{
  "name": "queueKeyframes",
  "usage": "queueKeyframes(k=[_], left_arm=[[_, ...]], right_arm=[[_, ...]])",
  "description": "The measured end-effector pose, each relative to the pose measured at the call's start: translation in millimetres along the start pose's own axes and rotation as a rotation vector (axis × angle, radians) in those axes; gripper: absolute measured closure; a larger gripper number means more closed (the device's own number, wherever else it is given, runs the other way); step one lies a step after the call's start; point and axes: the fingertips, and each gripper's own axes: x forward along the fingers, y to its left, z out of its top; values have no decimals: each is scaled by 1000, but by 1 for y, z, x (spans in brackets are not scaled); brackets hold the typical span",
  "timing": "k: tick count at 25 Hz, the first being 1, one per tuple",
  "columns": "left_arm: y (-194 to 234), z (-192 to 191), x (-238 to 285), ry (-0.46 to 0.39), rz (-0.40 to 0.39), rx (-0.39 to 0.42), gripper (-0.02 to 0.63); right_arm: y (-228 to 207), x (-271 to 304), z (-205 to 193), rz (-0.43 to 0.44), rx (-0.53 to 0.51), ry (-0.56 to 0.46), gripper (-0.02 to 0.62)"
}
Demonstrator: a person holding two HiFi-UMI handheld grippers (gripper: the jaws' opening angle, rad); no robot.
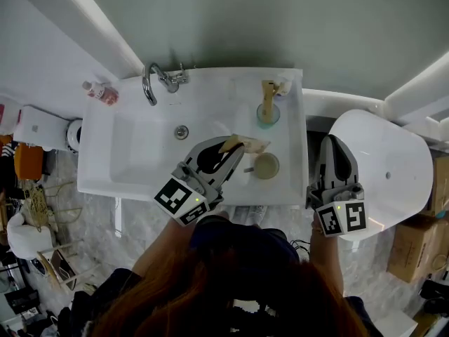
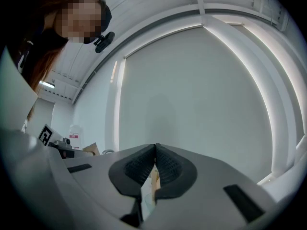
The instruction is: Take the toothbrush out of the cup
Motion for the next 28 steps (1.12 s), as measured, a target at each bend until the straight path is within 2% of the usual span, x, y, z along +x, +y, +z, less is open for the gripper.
queueKeyframes(k=[5, 10, 13, 23, 28], left_arm=[[25, 42, -15, -71, 99, 77, 538], [65, 53, -29, -25, 266, 124, 538], [79, 59, -34, -8, 321, 156, 538], [96, 68, -33, -1, 329, 207, 538], [111, 68, -29, 5, 319, 199, 538]], right_arm=[[9, -2, 17, 3, -24, -31, 580], [13, -1, 21, -9, -63, -32, 580], [14, 1, 21, -15, -82, -25, 580], [36, 29, 29, -15, -85, -46, 580], [49, 42, 40, -11, -110, -66, 580]])
